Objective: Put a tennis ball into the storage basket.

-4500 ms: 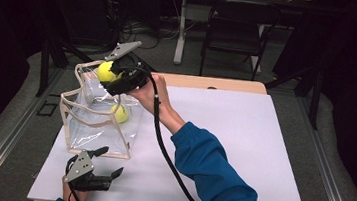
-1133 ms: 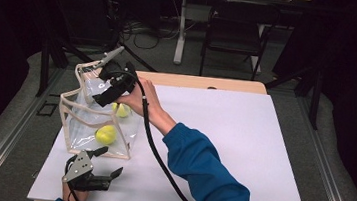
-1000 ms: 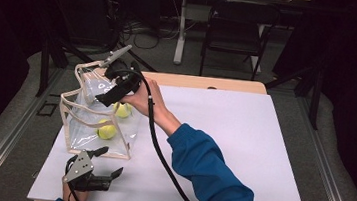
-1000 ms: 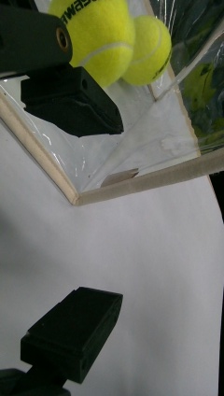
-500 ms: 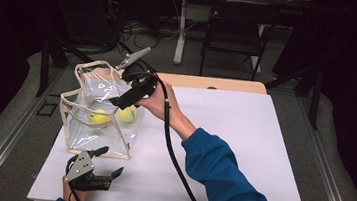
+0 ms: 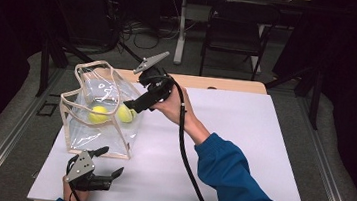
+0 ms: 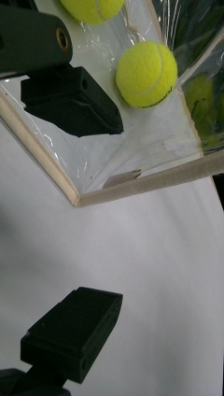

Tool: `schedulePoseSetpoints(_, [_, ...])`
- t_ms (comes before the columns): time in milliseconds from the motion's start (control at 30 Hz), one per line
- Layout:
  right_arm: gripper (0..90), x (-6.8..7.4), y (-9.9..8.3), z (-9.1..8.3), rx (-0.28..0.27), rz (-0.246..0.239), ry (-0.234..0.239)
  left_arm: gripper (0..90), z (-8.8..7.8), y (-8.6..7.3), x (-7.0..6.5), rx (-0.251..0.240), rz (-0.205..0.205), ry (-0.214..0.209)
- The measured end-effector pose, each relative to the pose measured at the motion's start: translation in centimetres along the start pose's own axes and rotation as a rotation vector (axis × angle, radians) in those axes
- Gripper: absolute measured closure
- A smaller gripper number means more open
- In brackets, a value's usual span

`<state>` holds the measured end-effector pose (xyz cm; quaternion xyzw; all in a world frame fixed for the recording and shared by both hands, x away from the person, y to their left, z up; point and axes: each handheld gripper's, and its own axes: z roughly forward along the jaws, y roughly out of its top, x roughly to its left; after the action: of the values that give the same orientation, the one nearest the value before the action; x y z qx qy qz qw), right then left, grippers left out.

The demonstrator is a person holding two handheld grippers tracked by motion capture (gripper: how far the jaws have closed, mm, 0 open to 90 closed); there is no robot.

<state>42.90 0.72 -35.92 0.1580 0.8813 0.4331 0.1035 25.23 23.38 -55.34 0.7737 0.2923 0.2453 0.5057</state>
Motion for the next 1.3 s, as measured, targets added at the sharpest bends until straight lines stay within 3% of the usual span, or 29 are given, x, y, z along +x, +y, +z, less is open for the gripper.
schedulePoseSetpoints(600, [0.0,0.1,-3.0,-1.6,0.018,-0.002,-0.018,15.9,-0.2,-0.1,0.0,-0.002,0.003,-0.005])
schedulePoseSetpoints(1300, [0.0,-0.4,-8.2,-4.0,0.059,0.022,-0.058,16.0,-0.1,-0.1,-0.1,0.002,0.007,-0.002])
